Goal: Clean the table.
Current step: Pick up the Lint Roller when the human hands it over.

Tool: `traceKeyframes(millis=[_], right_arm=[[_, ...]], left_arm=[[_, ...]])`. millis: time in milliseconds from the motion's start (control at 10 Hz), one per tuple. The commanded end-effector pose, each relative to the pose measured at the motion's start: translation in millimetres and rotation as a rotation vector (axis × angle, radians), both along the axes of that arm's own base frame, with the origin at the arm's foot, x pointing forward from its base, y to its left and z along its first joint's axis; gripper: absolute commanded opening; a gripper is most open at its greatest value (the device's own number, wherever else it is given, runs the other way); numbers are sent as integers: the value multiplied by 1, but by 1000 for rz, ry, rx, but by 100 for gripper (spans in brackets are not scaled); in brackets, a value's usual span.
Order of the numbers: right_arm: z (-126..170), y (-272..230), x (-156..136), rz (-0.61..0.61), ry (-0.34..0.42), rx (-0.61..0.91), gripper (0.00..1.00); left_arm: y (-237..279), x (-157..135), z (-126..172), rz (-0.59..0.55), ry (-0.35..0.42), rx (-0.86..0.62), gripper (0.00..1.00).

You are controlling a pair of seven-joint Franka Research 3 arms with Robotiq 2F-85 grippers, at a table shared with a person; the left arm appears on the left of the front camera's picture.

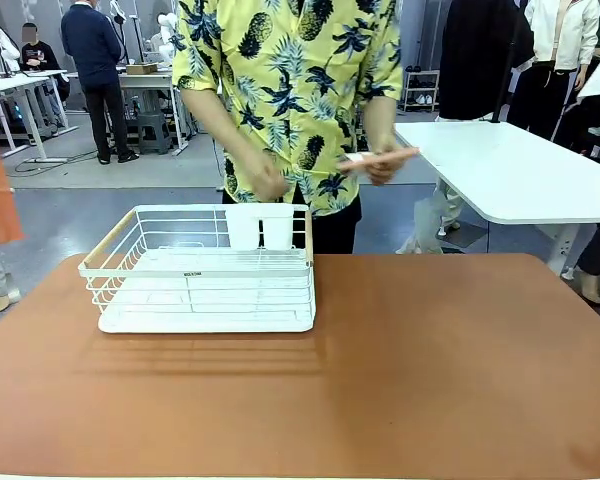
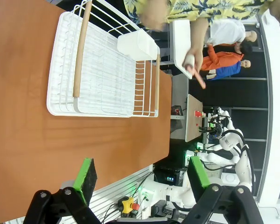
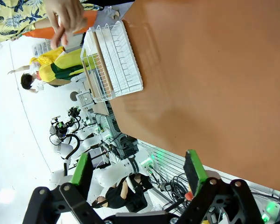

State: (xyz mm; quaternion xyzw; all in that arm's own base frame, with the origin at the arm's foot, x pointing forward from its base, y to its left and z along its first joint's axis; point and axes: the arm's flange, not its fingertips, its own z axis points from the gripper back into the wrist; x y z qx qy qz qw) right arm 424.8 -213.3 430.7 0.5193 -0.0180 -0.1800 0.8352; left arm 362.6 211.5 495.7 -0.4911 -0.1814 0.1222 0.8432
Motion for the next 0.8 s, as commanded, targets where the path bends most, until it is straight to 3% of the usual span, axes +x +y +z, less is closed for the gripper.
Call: traceKeyframes(millis=[0,700], right_arm=[[3,1,-2,-5,-10,-5,100],[3,1,-2,-5,-10,-5,100]], left_arm=[[1,-1,1,1,-4,-6,100],[1,-1,1,1,-4,-6,100]])
